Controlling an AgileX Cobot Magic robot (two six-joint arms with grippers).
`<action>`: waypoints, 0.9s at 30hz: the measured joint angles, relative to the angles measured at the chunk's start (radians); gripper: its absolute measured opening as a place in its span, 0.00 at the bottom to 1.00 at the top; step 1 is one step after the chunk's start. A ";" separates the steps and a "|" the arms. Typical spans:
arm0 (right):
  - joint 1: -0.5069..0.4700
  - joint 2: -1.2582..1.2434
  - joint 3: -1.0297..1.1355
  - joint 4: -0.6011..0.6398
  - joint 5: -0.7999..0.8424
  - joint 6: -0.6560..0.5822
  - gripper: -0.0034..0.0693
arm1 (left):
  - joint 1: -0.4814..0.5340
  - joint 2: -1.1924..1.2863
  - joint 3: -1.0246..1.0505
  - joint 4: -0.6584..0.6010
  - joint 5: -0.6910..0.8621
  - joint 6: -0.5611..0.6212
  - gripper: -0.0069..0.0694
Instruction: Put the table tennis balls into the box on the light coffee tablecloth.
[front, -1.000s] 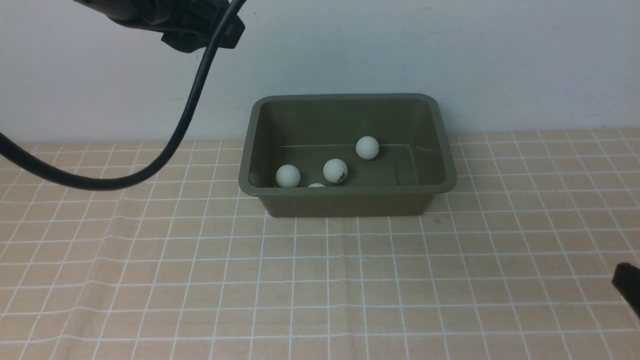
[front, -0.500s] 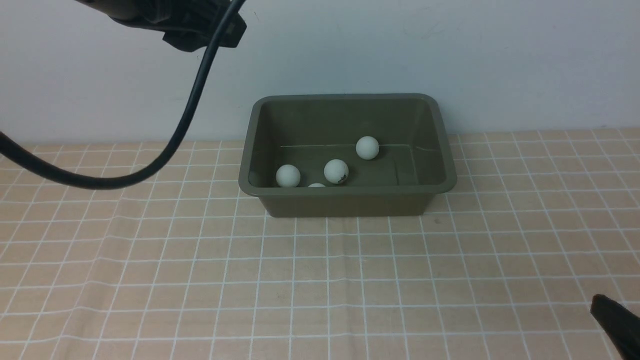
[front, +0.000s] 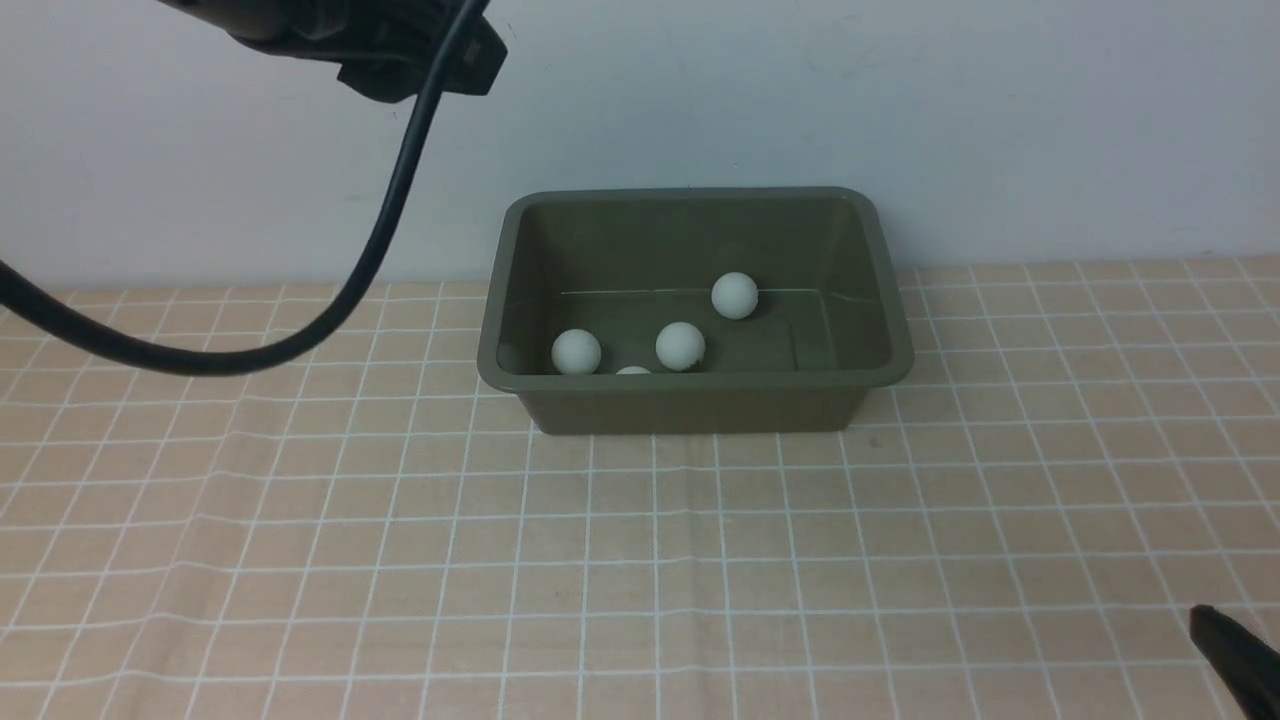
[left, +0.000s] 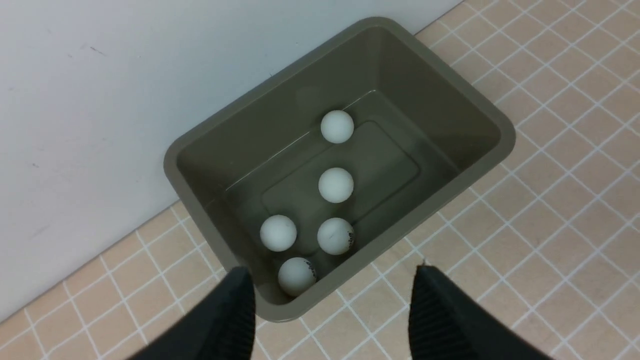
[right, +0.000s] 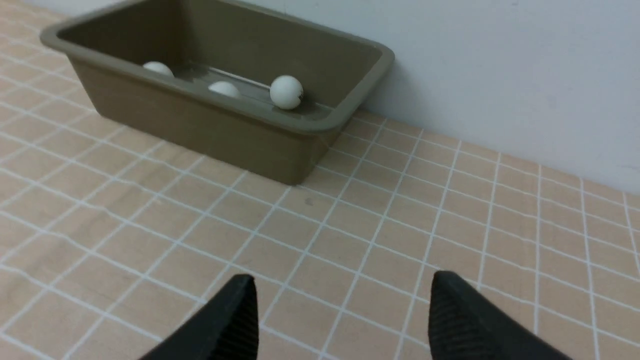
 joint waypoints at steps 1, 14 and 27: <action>0.000 0.000 0.000 -0.002 0.002 0.000 0.63 | 0.000 0.000 0.000 -0.001 -0.001 0.000 0.58; 0.000 0.000 0.000 -0.013 0.005 0.000 0.63 | 0.000 0.000 0.000 -0.006 -0.022 0.000 0.58; 0.005 -0.068 0.014 0.151 0.052 0.000 0.63 | 0.000 0.000 0.000 -0.011 -0.023 0.000 0.58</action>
